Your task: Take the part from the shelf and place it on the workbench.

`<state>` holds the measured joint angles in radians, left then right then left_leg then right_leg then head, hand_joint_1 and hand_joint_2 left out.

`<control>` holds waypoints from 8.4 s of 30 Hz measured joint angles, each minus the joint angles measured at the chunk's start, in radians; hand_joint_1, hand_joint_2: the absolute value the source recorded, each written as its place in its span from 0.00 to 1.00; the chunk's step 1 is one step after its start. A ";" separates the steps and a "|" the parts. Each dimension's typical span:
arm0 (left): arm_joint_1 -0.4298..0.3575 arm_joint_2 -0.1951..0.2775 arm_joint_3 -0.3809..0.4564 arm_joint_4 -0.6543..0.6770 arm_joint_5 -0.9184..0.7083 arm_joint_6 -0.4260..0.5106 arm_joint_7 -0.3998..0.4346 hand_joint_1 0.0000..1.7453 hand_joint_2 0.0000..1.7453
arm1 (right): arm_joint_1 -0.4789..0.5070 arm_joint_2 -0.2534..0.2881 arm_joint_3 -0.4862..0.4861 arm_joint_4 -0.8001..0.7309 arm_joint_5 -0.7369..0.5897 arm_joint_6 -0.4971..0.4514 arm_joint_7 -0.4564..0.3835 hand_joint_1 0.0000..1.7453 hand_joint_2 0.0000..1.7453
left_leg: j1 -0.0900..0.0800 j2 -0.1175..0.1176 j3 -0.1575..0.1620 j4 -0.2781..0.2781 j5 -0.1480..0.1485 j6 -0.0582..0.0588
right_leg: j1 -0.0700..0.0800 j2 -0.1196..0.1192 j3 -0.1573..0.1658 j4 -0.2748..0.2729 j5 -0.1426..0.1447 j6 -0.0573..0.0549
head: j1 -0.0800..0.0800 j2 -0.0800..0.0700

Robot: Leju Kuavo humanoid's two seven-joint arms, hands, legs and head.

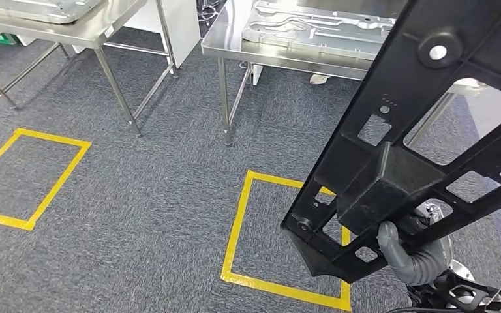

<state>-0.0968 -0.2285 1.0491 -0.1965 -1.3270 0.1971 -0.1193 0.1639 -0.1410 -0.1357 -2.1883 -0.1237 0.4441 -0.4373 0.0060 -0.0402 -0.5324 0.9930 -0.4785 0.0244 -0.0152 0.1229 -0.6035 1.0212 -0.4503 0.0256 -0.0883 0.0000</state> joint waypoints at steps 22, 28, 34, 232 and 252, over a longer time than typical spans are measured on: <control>0.001 0.011 0.001 0.000 0.008 -0.012 0.043 0.00 1.00 | 0.034 0.002 -0.024 0.015 -0.015 0.021 0.018 1.00 1.00 | -0.002 0.047 -0.100 0.268 -0.126 -0.045 | 0.001 -0.074 0.022 -0.023 0.008 -0.036 | 0.000 0.000; 0.005 0.013 0.001 0.000 0.007 0.002 0.023 0.00 1.00 | 0.021 0.002 -0.022 0.024 -0.021 0.016 0.025 1.00 1.00 | -0.006 -0.016 -0.001 0.003 -0.010 -0.012 | -0.001 -0.015 0.012 -0.018 0.012 -0.015 | 0.000 0.000; 0.007 0.010 0.001 0.000 0.009 0.010 0.012 0.00 1.00 | 0.000 0.002 -0.020 0.033 -0.023 0.006 0.027 1.00 1.00 | 0.002 0.015 0.007 -0.019 0.001 0.017 | -0.004 -0.106 -0.086 0.180 -0.092 0.011 | 0.000 0.000; -0.013 0.029 -0.052 0.001 -0.073 -0.053 0.004 0.00 1.00 | -1.386 0.165 1.159 1.819 1.041 -0.607 0.331 1.00 1.00 | -0.008 0.033 -0.082 0.105 -0.028 -0.027 | 0.013 -0.124 -0.020 -0.044 0.067 -0.046 | 0.000 0.000; -0.014 0.037 -0.054 0.002 -0.082 -0.062 -0.006 0.00 1.00 | -1.353 0.170 1.164 1.848 1.074 -0.608 0.330 0.50 0.50 | 0.005 0.029 -0.064 0.033 0.035 0.003 | 0.009 -0.119 -0.165 0.267 -0.058 0.000 | 0.001 0.000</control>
<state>-0.1107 -0.1912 0.9949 -0.1942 -1.4088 0.1346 -0.1252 -1.1887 0.0286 1.0279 -0.3408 0.9507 -0.1639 -0.1074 0.0113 -0.0114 -0.5961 1.0258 -0.4433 0.0279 -0.0066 0.0041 -0.7684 1.2877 -0.5088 0.0253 -0.0874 0.0000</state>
